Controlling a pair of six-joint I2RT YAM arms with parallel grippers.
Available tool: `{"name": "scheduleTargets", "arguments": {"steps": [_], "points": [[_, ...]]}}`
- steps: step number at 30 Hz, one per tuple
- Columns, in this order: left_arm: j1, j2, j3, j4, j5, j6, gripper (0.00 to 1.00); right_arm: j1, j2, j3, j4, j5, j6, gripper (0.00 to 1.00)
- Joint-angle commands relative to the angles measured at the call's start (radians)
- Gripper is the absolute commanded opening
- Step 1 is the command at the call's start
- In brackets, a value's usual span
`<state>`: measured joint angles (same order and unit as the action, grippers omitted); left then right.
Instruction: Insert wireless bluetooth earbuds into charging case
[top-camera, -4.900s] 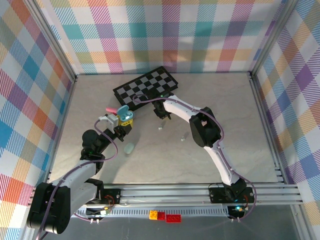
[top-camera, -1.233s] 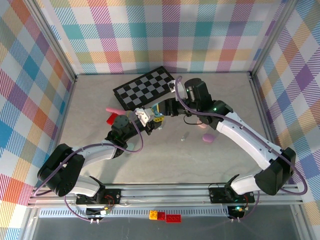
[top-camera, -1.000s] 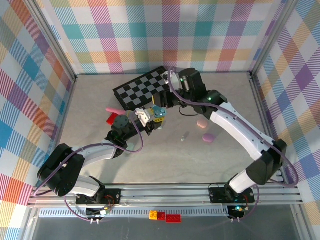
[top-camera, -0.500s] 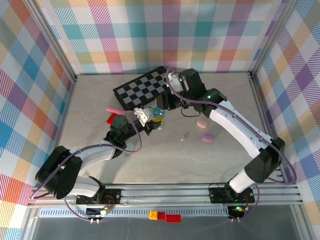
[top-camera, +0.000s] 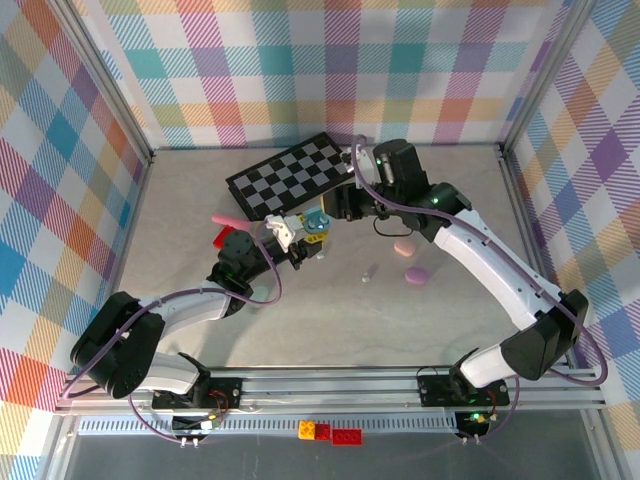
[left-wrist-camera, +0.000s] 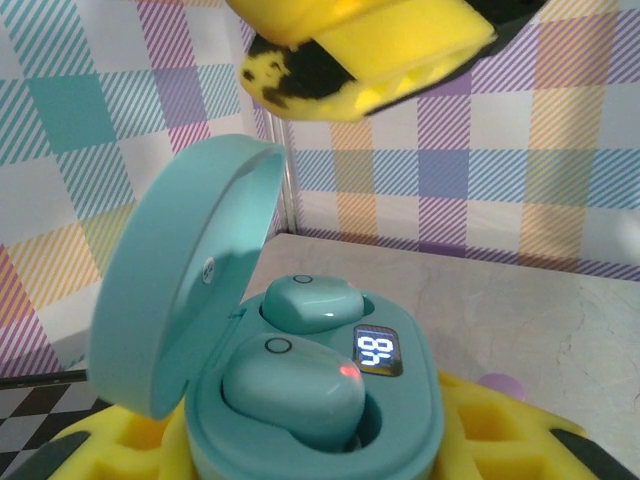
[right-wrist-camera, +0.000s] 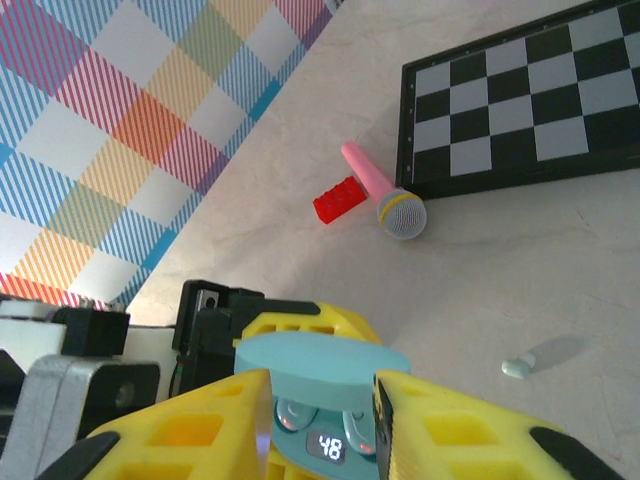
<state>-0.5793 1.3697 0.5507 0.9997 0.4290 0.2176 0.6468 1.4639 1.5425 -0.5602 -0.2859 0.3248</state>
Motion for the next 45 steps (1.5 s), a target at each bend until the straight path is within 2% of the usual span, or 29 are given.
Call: {"name": "scheduleTargets", "arguments": {"steps": [1,8,14,17,19,21,22,24,27,35,42,45], "points": [[0.009,-0.017,-0.012,0.046,0.025,-0.003,0.33,-0.004,0.035,0.056,0.013,-0.019,-0.003,0.32],[0.009,-0.017,-0.008,0.063,0.024,-0.016,0.33,-0.004,0.116,0.098,-0.038,-0.010,-0.049,0.33],[0.009,-0.032,-0.006,0.057,0.002,-0.021,0.33,-0.004,0.056,0.011,-0.040,0.029,-0.053,0.35],[0.009,-0.032,-0.006,0.068,0.004,-0.029,0.34,-0.004,0.019,-0.033,-0.023,0.044,-0.033,0.41],[0.009,-0.032,-0.009,0.085,0.004,-0.038,0.34,-0.013,-0.005,-0.058,-0.002,0.057,-0.001,0.51],[0.009,-0.035,-0.008,0.092,0.006,-0.047,0.34,-0.044,-0.029,-0.108,0.066,-0.019,0.077,0.64],[0.009,-0.037,-0.008,0.093,0.008,-0.051,0.34,-0.063,-0.042,-0.145,0.130,-0.107,0.131,0.68],[0.009,-0.043,-0.009,0.094,0.011,-0.056,0.34,-0.083,-0.049,-0.194,0.224,-0.239,0.213,0.71],[0.009,-0.050,-0.013,0.103,0.011,-0.064,0.34,-0.085,-0.038,-0.229,0.297,-0.360,0.280,0.72],[0.009,-0.029,-0.011,0.148,0.024,-0.090,0.34,-0.087,0.015,-0.324,0.565,-0.553,0.479,0.65],[0.009,-0.022,-0.019,0.144,0.019,-0.086,0.35,-0.092,0.026,-0.339,0.602,-0.551,0.519,0.35],[0.010,-0.030,-0.024,0.125,0.013,-0.081,0.42,-0.100,0.021,-0.351,0.601,-0.538,0.515,0.29]]}}
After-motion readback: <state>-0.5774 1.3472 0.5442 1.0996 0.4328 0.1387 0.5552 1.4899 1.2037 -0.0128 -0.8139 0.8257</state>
